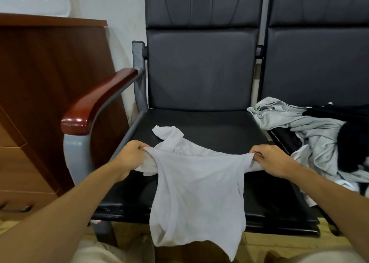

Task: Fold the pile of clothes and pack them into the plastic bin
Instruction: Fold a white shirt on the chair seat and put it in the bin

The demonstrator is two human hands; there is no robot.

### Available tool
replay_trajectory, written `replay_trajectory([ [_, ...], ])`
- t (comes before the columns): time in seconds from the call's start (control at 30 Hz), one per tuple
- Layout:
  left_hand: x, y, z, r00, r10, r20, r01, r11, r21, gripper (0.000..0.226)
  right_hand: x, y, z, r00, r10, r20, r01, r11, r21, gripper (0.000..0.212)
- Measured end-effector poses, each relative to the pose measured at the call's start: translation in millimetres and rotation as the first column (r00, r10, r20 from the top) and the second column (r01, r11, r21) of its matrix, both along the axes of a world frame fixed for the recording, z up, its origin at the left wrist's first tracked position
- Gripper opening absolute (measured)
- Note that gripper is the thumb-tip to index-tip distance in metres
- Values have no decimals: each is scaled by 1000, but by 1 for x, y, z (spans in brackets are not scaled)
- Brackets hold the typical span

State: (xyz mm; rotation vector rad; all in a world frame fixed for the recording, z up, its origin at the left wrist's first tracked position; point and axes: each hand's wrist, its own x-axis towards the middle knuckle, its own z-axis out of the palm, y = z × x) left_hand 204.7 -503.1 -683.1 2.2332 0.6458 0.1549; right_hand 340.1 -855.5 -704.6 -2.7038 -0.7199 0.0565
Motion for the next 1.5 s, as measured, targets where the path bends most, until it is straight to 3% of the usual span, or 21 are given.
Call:
replay_trajectory([
  [0.07, 0, -1, 3, 1000, -20, -22, 21, 1000, 20, 35, -2, -1, 0, 999, -5, -42, 4, 999, -43, 24],
  [0.23, -6, 7, -1, 964, -156, -215, 219, 923, 315, 25, -9, -6, 3, 997, 11, -77, -19, 995, -98, 23],
  [0.33, -8, 11, 0, 979, -163, -123, 197, 915, 353, 23, -12, -8, 8, 997, 15, -70, -20, 997, -70, 17],
  [0.6, -9, 7, 2, 983, -181, 29, 159, 920, 358, 21, -16, -2, 15, 994, 16, -105, -31, 989, -141, 13],
  [0.83, -5, 3, -6, 970, -212, -121, 241, 905, 352, 25, -19, 5, 11, 993, 57, -104, -77, 976, -202, 17],
  [1.27, 0, 5, -7, 988, -4, 157, -42, 956, 289, 22, -19, 17, 31, 995, -97, -35, 96, 995, -24, 18],
  [1.5, -6, 17, -6, 979, 74, 192, -119, 965, 233, 13, -20, 10, 18, 998, -28, -57, 26, 999, -44, 12],
])
